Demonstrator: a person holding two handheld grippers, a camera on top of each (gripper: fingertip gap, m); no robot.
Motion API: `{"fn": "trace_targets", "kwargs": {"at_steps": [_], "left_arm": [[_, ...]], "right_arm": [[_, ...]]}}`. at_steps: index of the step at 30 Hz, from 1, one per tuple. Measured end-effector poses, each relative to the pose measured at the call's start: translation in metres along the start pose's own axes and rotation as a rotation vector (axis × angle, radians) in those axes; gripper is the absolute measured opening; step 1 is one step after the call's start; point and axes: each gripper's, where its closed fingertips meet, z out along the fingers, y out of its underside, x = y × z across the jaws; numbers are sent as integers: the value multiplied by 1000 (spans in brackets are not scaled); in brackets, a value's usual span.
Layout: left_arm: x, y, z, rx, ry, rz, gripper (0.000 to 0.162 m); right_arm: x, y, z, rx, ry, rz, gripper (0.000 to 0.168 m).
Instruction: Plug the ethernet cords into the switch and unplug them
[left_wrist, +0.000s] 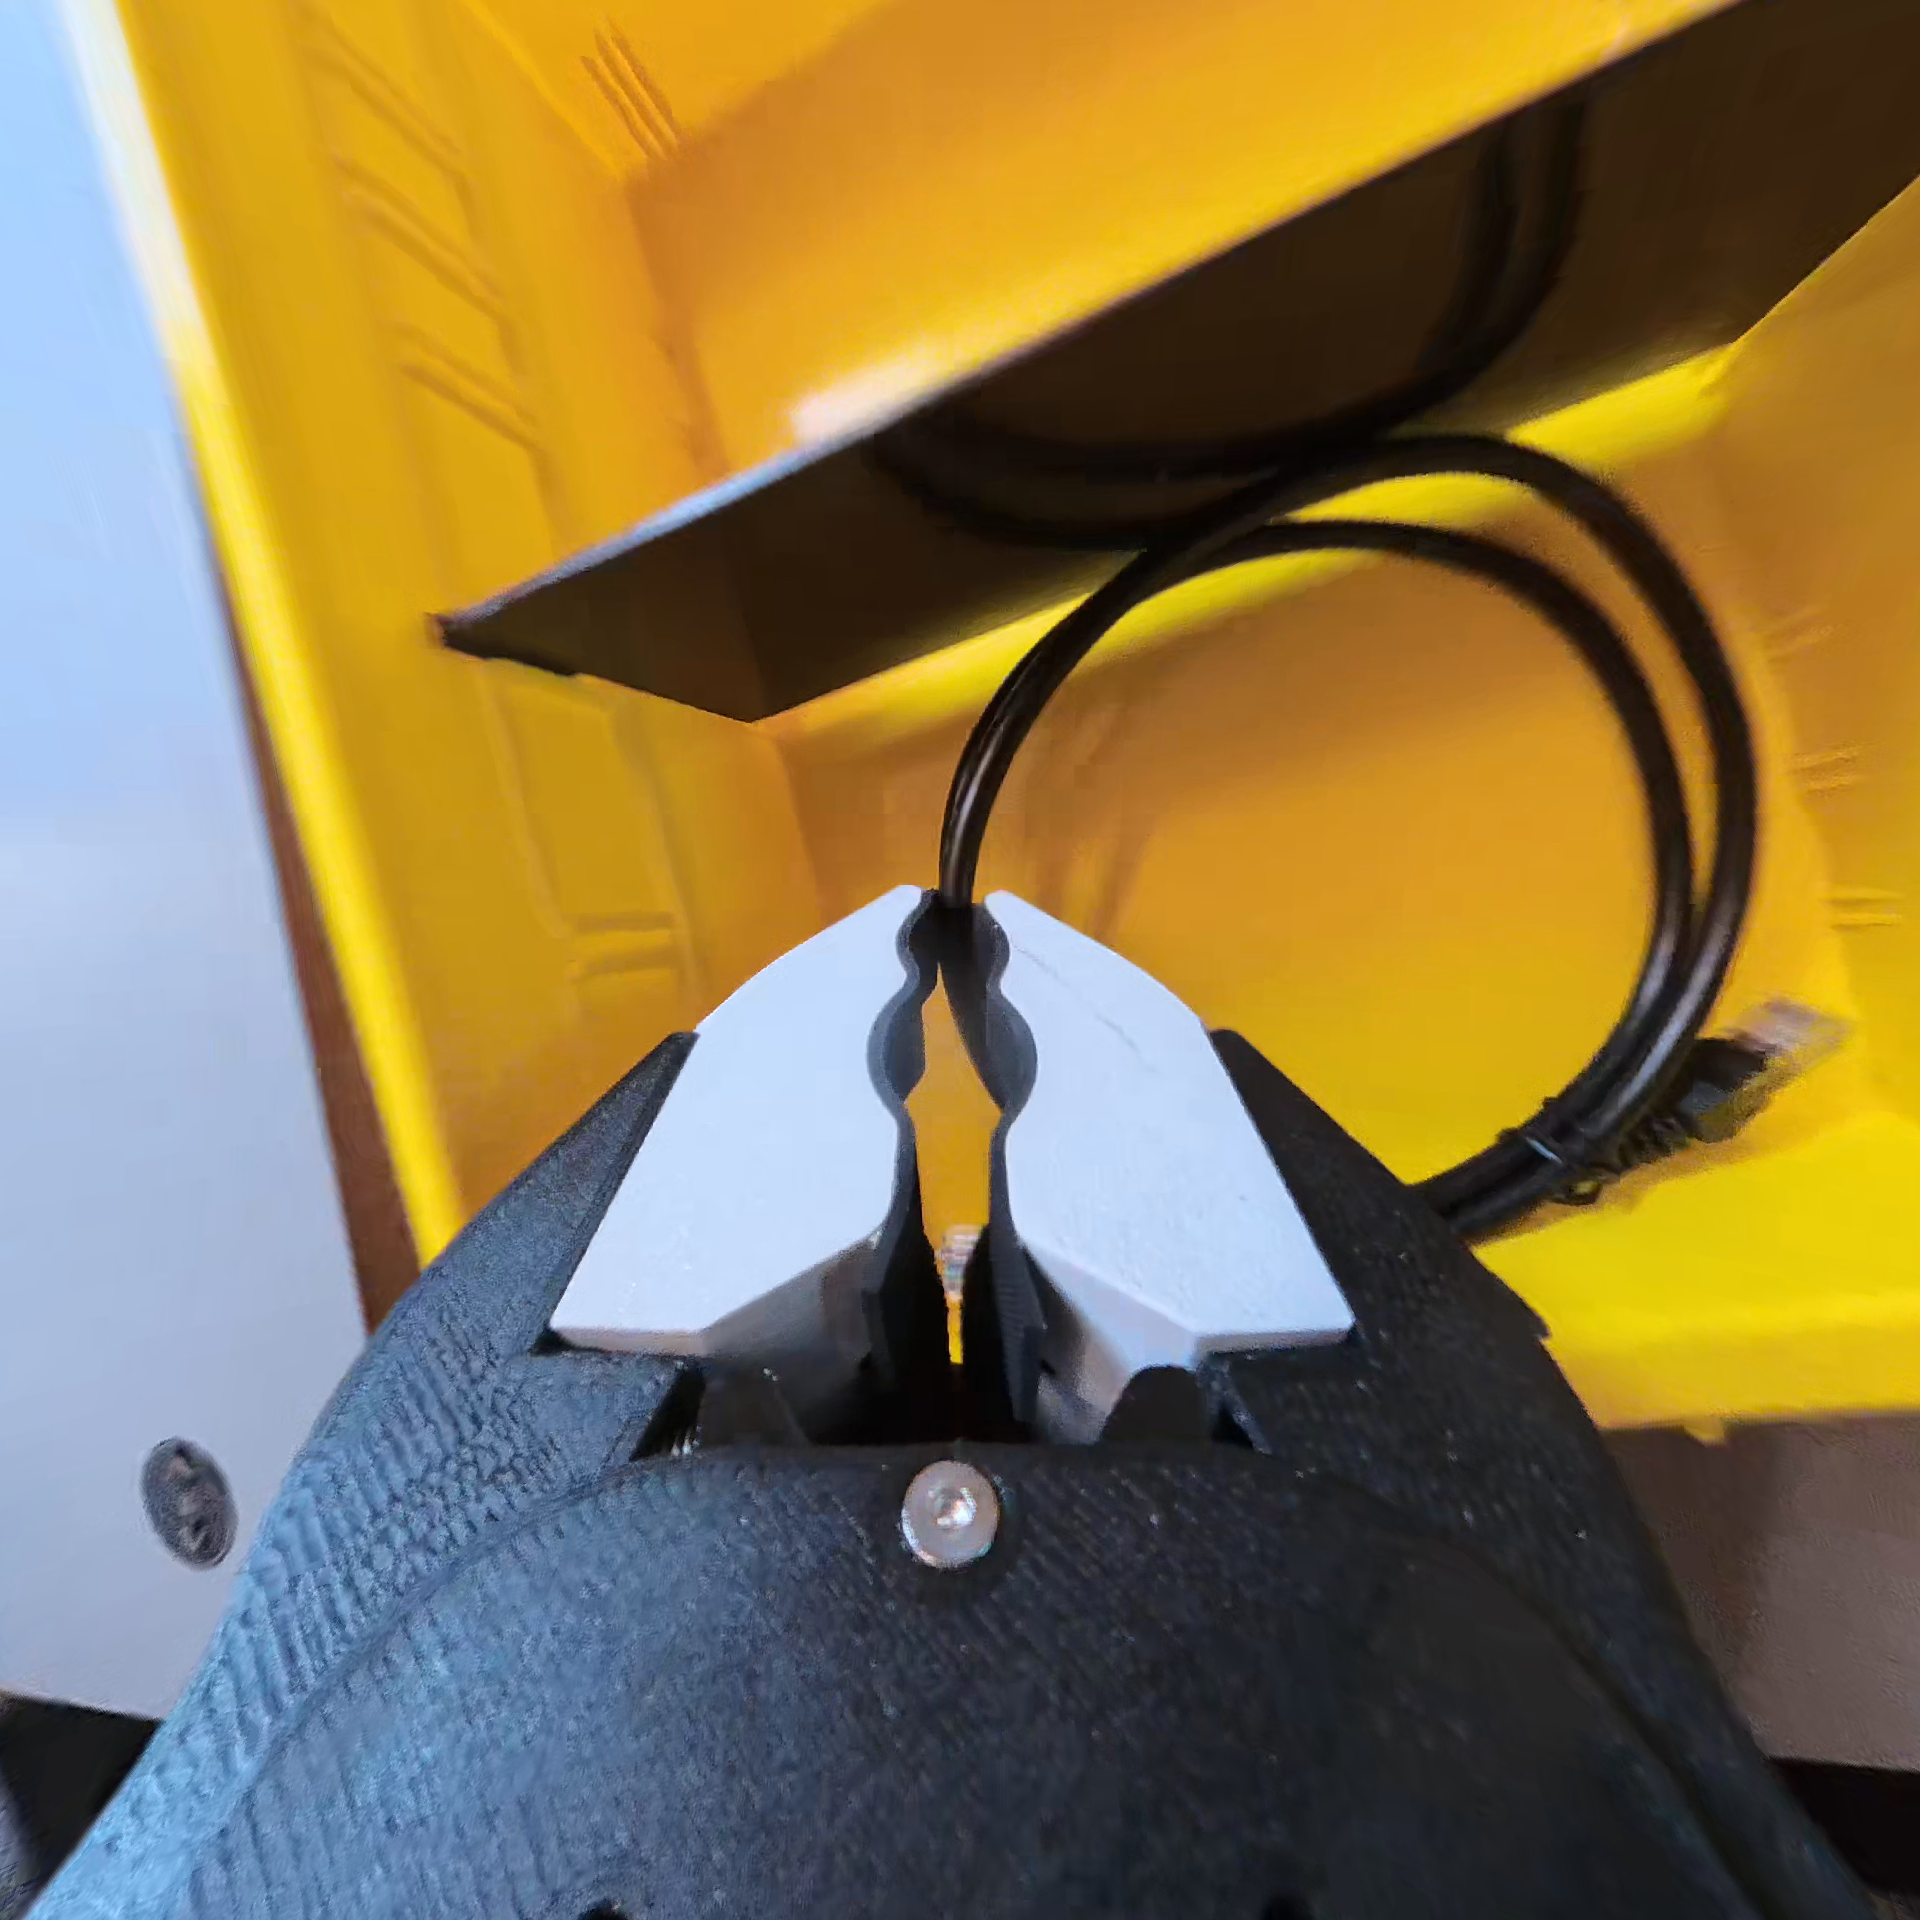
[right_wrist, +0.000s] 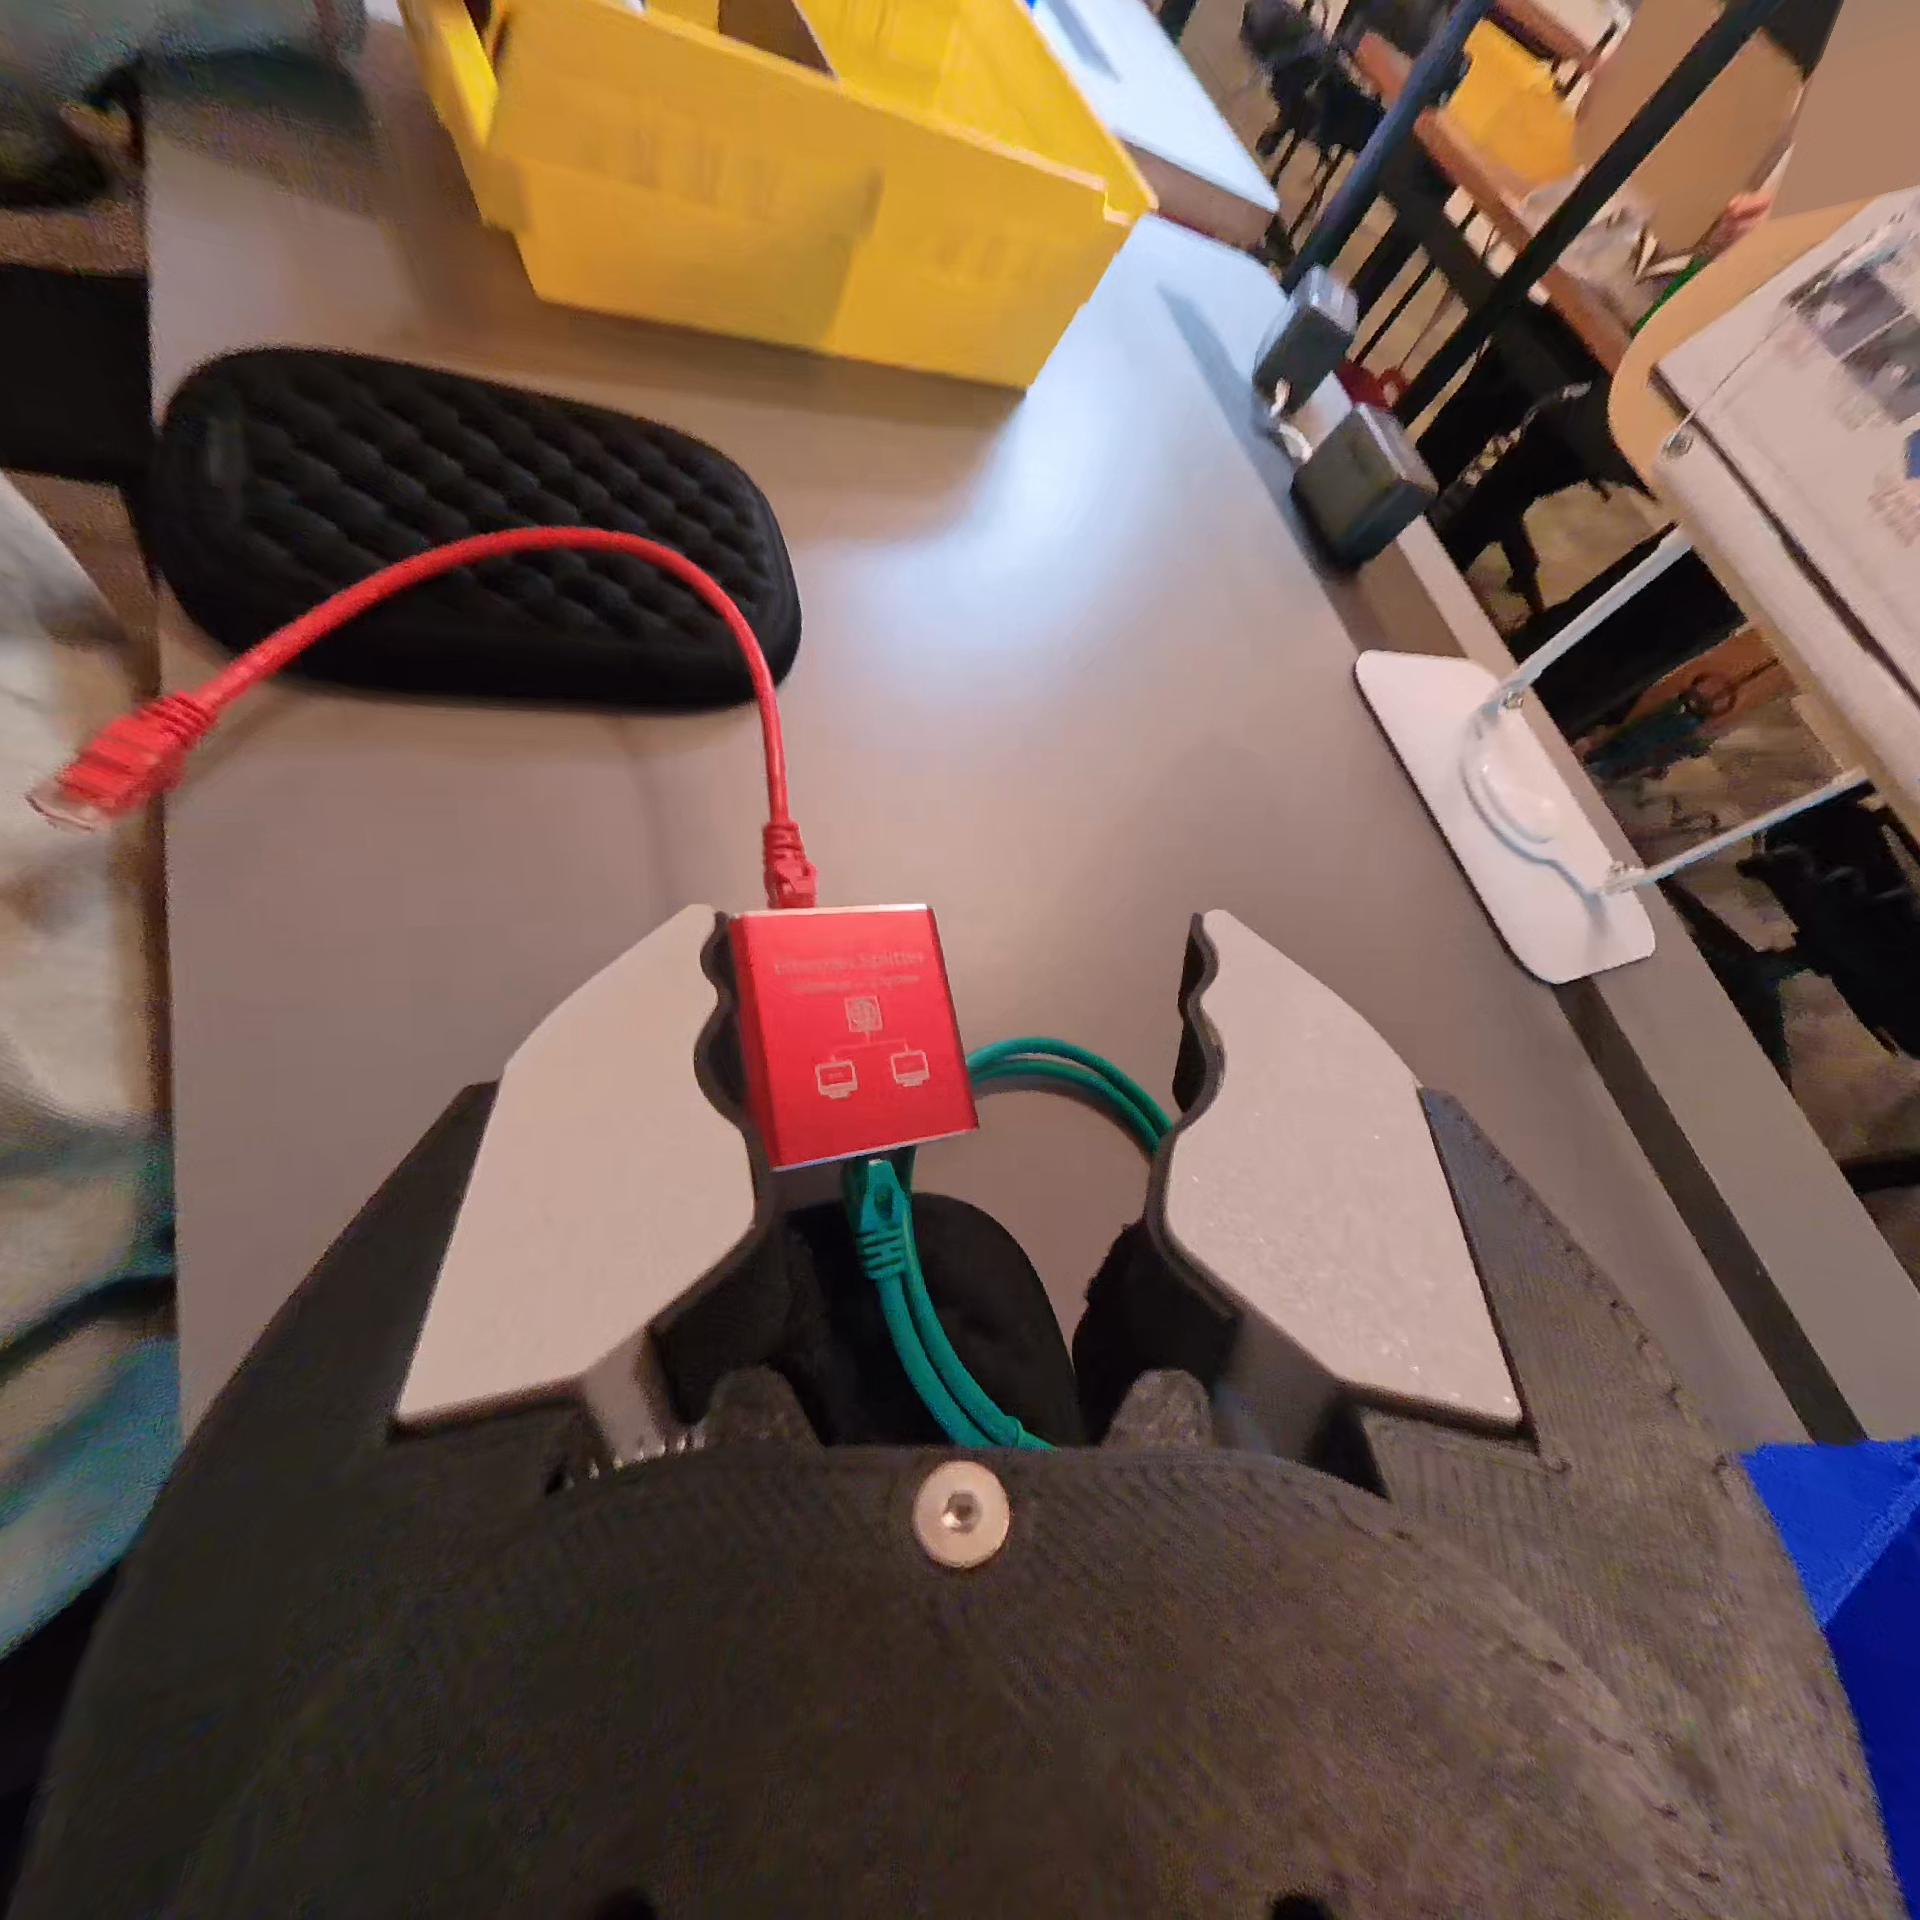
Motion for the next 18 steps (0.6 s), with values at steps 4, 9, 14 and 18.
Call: {"fn": "trace_targets", "kwargs": {"at_steps": [4,9,14,18], "left_arm": [[-12,-32,-53,241,-123,-13,6],[-25,-65,-129,539,-392,93,5],[-1,-97,-203,872,-563,165,5],[40,-117,-243,1138,-452,119,5]], "right_arm": [[-3,-12,-5,59,17,-4,82],[-7,-15,-1,77,18,-12,82],[-9,-26,4,132,32,-4,82],[-7,-61,12,360,49,153,78]]}}
